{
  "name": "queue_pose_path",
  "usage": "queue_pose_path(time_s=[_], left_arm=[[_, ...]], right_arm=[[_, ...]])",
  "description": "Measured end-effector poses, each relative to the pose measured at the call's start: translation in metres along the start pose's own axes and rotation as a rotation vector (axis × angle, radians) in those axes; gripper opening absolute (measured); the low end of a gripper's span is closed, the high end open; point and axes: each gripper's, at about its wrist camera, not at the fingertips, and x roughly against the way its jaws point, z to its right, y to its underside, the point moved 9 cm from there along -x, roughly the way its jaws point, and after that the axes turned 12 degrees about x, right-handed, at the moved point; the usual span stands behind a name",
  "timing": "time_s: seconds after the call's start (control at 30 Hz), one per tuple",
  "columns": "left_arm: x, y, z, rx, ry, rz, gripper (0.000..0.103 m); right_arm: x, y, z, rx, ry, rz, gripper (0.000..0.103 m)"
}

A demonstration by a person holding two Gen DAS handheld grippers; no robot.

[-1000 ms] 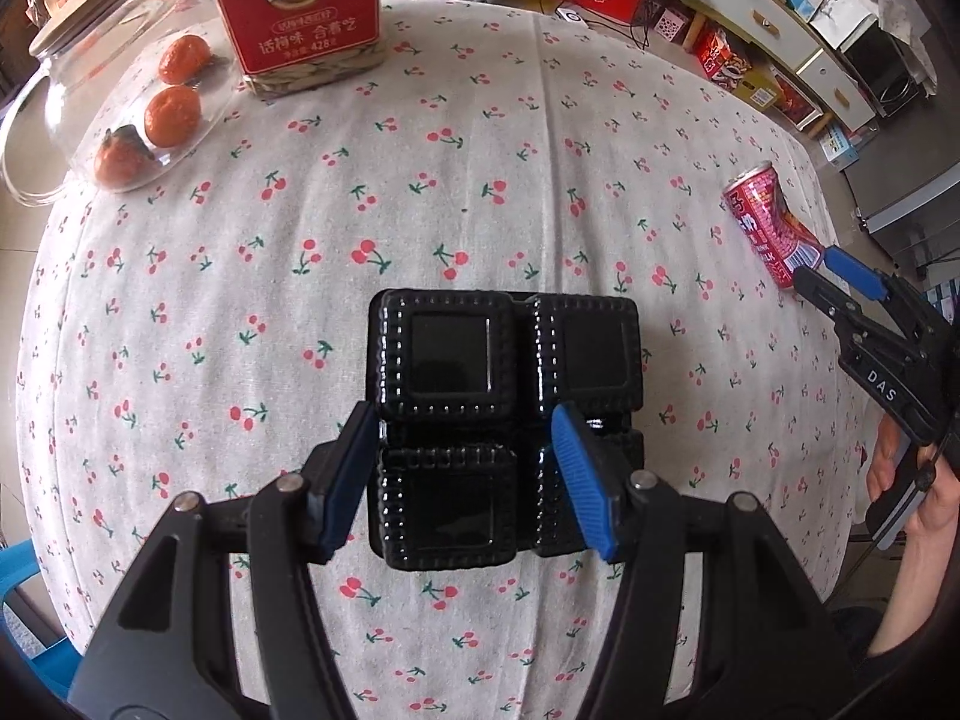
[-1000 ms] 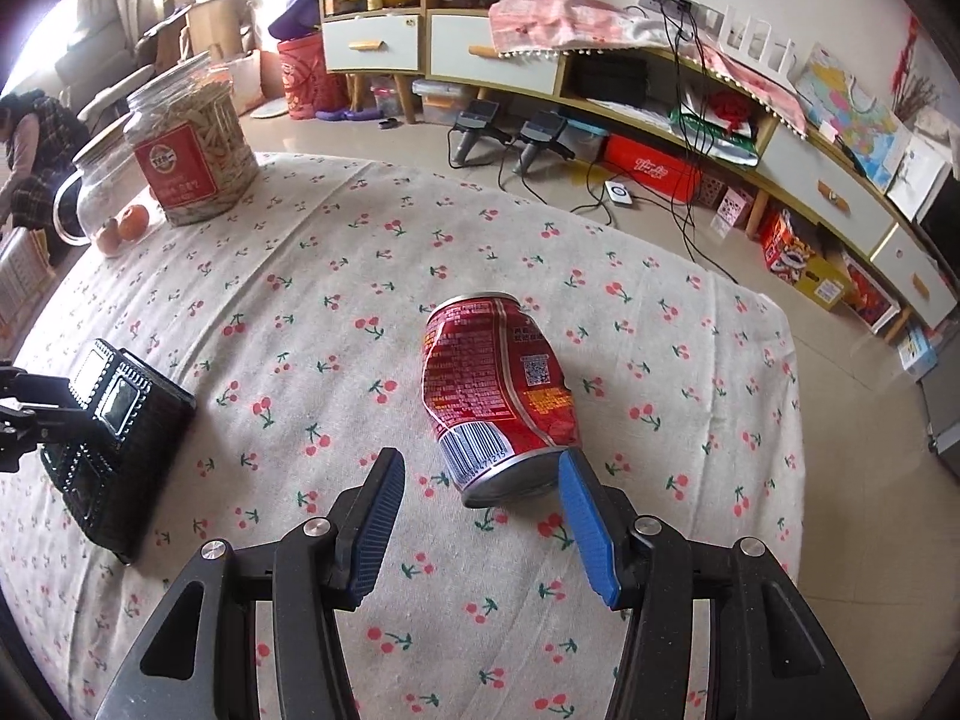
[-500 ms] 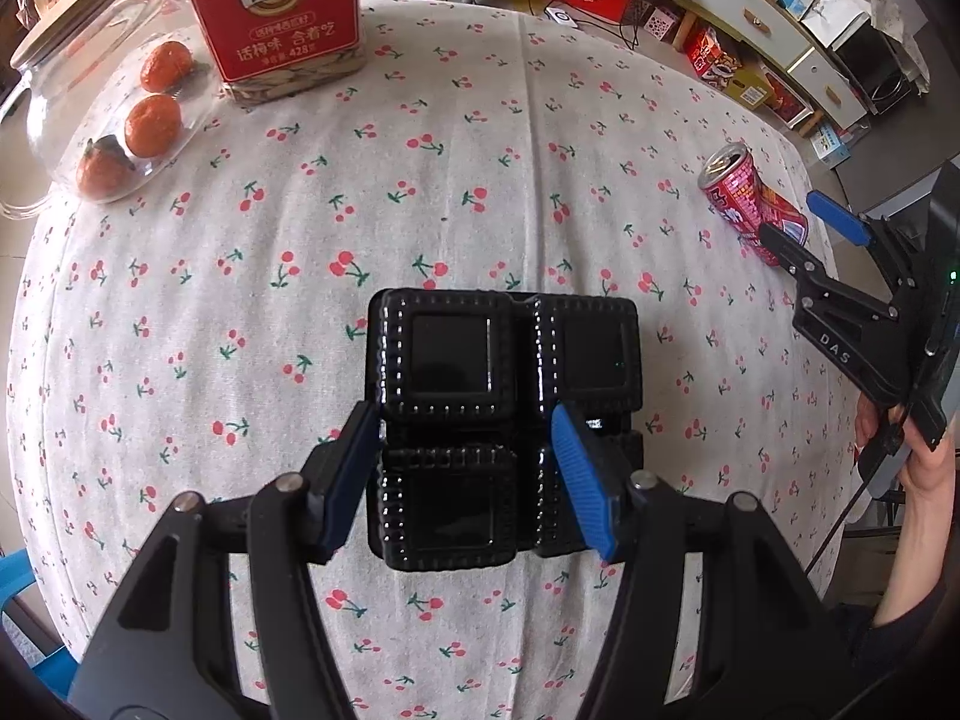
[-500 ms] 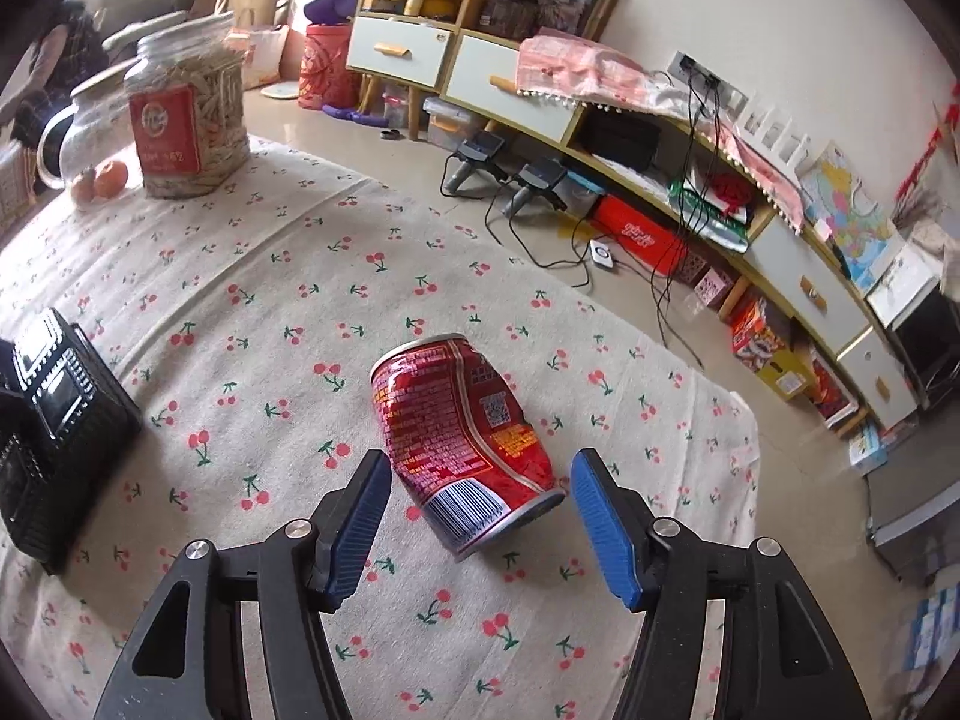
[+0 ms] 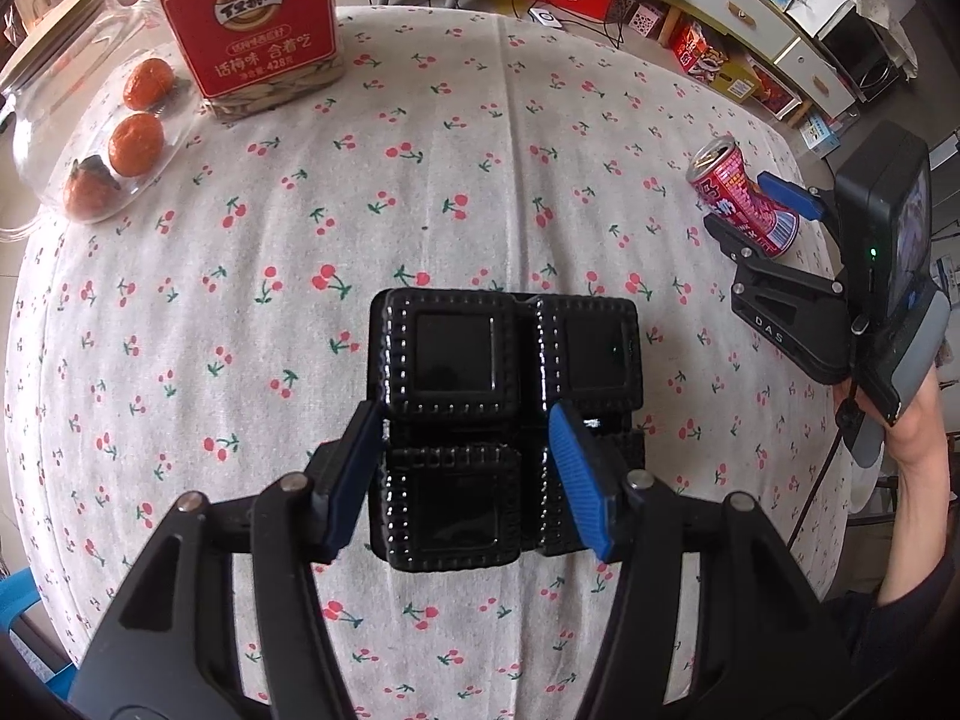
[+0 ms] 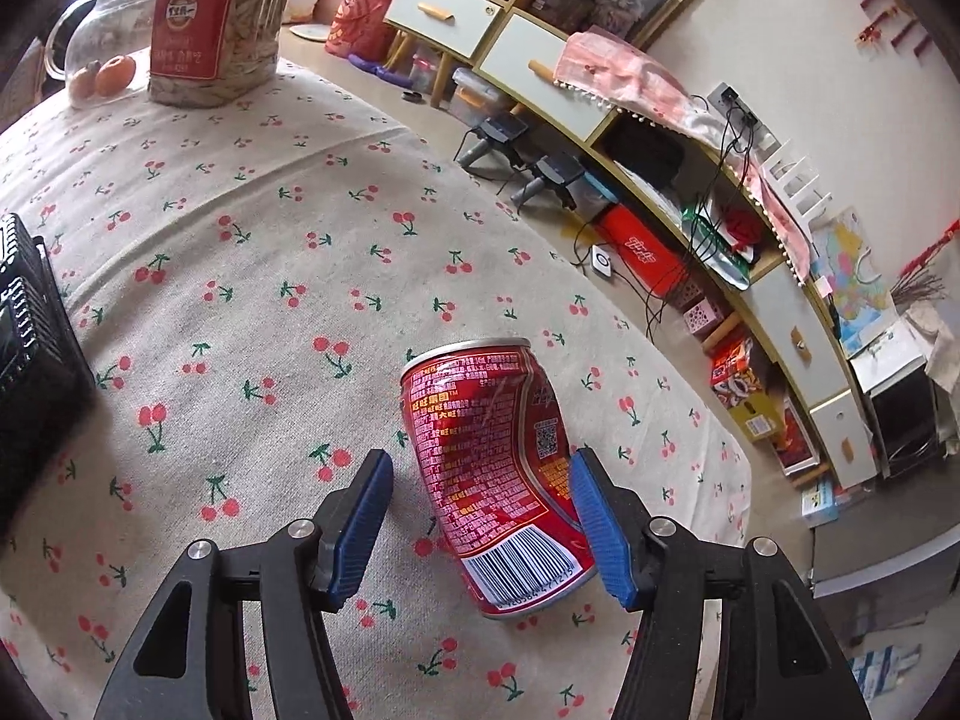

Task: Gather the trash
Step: 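Grasp the black tray with the left gripper while the right grasps the crushed red can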

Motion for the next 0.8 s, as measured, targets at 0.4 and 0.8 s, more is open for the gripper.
queue_pose_path(time_s=[0.4,0.8], left_arm=[[0.001,0.002,0.003,-0.024,0.002,0.002,0.046],[0.005,0.001,0.017,-0.026,0.058,-0.009,0.039]], right_arm=[[0.004,0.010,0.010,-0.109,-0.106,-0.014,0.040],[0.010,0.038,0.035,-0.323,-0.284,-0.017,0.039]])
